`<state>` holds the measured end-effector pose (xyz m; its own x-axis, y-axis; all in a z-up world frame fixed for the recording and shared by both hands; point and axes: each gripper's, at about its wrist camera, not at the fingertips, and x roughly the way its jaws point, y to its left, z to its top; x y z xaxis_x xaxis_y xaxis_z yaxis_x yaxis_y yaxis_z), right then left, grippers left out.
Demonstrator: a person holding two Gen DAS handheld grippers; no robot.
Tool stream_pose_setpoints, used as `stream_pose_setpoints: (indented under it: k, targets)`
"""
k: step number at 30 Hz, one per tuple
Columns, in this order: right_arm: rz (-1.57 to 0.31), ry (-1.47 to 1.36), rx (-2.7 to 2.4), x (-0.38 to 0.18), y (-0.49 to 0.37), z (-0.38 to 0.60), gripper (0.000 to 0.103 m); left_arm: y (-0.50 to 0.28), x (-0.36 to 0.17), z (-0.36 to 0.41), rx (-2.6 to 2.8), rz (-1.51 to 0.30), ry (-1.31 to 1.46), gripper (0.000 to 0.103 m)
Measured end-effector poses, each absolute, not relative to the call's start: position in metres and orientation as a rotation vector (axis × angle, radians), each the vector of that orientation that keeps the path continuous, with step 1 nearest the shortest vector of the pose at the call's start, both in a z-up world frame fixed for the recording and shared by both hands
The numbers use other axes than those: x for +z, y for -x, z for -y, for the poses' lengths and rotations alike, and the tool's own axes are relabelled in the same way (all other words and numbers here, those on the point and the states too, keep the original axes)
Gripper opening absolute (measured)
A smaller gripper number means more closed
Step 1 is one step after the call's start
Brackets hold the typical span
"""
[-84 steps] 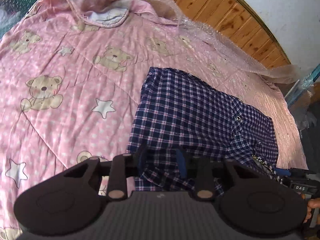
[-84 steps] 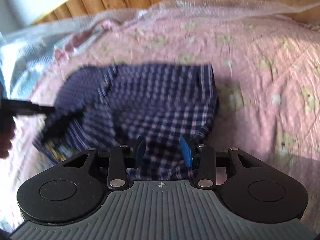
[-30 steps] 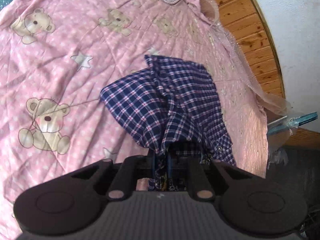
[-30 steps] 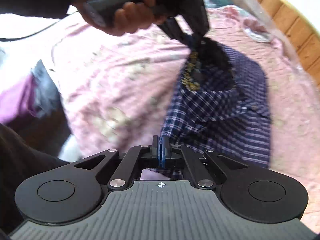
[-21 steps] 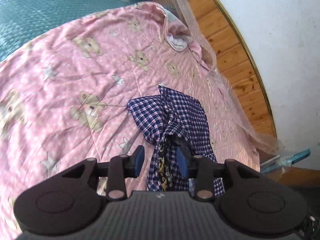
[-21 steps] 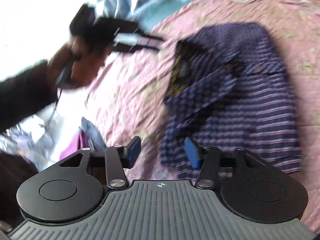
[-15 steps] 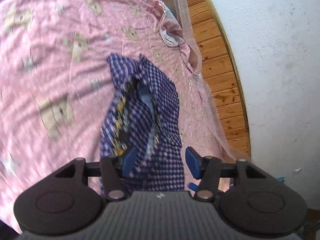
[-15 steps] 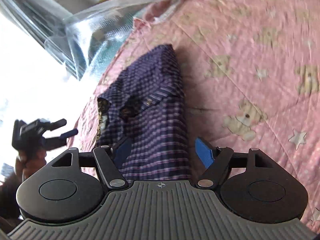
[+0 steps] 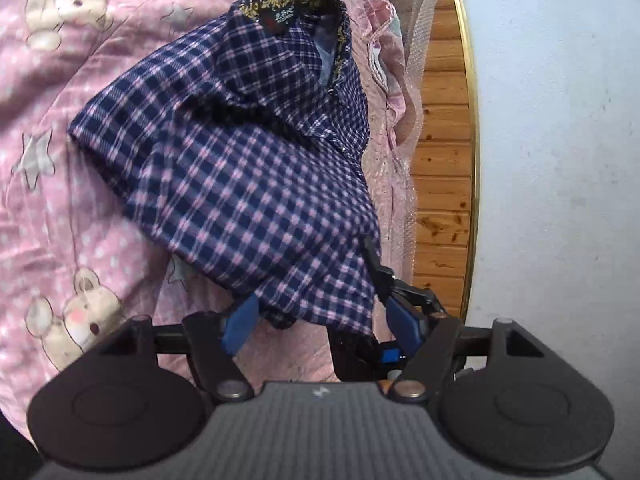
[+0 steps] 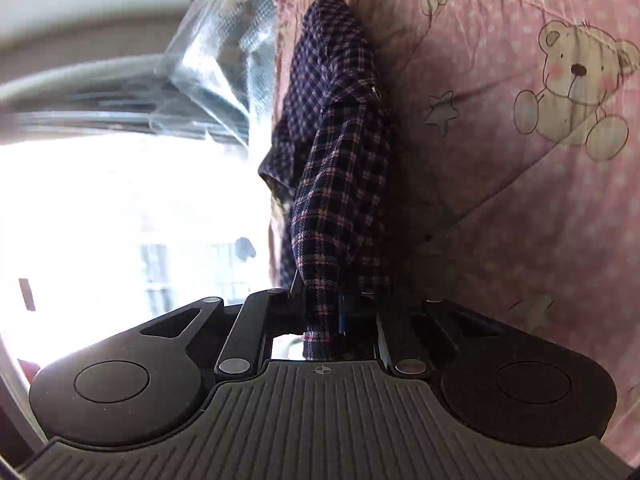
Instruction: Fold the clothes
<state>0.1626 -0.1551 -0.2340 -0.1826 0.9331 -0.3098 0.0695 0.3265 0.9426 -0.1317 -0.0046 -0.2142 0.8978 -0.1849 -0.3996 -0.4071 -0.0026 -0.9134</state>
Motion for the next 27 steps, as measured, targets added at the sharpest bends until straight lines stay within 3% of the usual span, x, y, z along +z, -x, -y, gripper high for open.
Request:
stream_pose_setpoints:
  k: [3,11,12,17,19,24,26,27]
  targets:
    - [-1.579,-1.116,0.929,-0.226,-0.152,0.153,0.009,0.139,-0.234,0.020,0.254,-0.367,1.717,0.083]
    - [-1.671,-1.236,0.692,-0.242,-0.138,0.160,0.009,0.134,-0.261,0.029,0.351,-0.129,1.849,0.087]
    - [-1.682,-1.233,0.672,-0.246,-0.140,0.164,0.009,0.132,-0.262,0.030,0.361,-0.119,1.850,0.091]
    - [-1.732,-1.216,0.627,-0.254,-0.146,0.174,0.009,0.115,-0.270,0.048,0.387,-0.162,1.895,0.093]
    - [-1.740,-1.213,0.630,-0.251,-0.149,0.174,0.009,0.108,-0.266,0.049,0.430,-0.161,1.878,0.103]
    - [-1.782,-1.119,0.672,-0.243,-0.151,0.174,0.009,0.081,-0.267,0.024,0.463,-0.121,1.814,0.103]
    - [-1.788,-1.091,0.682,-0.240,-0.154,0.177,0.009,0.075,-0.270,0.017,0.435,-0.125,1.834,0.088]
    - [-1.786,-1.078,0.693,-0.239,-0.156,0.178,0.009,0.072,-0.273,0.014,0.397,-0.126,1.841,0.047]
